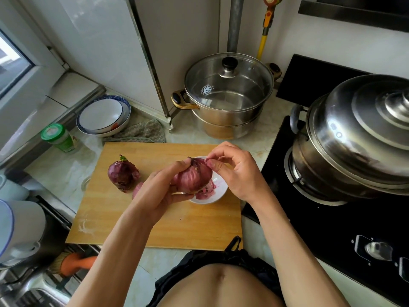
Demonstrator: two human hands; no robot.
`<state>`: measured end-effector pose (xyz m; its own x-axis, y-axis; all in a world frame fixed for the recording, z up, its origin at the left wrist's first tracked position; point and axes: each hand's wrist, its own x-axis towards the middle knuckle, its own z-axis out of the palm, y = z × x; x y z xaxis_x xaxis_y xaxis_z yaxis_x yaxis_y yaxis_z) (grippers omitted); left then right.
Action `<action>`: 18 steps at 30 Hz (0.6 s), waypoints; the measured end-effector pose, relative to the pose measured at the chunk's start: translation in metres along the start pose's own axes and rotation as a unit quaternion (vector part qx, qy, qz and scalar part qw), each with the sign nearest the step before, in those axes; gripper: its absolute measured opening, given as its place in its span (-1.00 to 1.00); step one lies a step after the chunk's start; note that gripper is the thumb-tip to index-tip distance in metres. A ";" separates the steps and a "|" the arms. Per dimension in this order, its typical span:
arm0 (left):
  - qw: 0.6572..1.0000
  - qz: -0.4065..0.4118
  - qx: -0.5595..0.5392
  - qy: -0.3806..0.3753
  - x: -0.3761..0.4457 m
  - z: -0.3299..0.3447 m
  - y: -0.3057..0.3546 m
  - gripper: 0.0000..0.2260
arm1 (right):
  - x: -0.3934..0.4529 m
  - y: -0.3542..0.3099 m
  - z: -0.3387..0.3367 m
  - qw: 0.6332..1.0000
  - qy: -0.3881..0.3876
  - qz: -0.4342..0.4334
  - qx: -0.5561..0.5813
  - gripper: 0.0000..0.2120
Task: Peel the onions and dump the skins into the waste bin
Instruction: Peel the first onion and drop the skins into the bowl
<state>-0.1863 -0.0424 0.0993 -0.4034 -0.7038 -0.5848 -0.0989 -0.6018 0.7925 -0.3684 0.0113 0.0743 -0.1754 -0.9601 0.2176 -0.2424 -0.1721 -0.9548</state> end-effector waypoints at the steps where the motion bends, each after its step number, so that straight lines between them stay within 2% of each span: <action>1: 1.000 -0.004 -0.007 0.001 0.000 0.001 -0.001 -0.59 | 0.000 0.000 0.000 1.000 -0.007 0.002 -0.013 -0.93; 9: 0.999 -0.016 -0.049 -0.004 0.000 0.000 -0.006 -0.58 | -0.002 -0.002 0.001 0.999 -0.027 0.010 -0.031 -0.95; 16: 0.991 -0.005 -0.131 0.008 0.004 -0.006 -0.003 -0.42 | -0.006 0.007 -0.006 0.997 -0.030 0.059 -0.035 -0.94; 18: 0.993 -0.004 -0.121 0.007 0.005 -0.009 -0.003 -0.49 | -0.004 0.010 -0.004 0.996 -0.020 0.075 -0.050 -0.95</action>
<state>-0.1802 -0.0471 0.0924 -0.3914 -0.7022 -0.5947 0.1204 -0.6798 0.7235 -0.3740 0.0144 0.0647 -0.1789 -0.9818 0.0631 -0.3101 -0.0046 -0.9507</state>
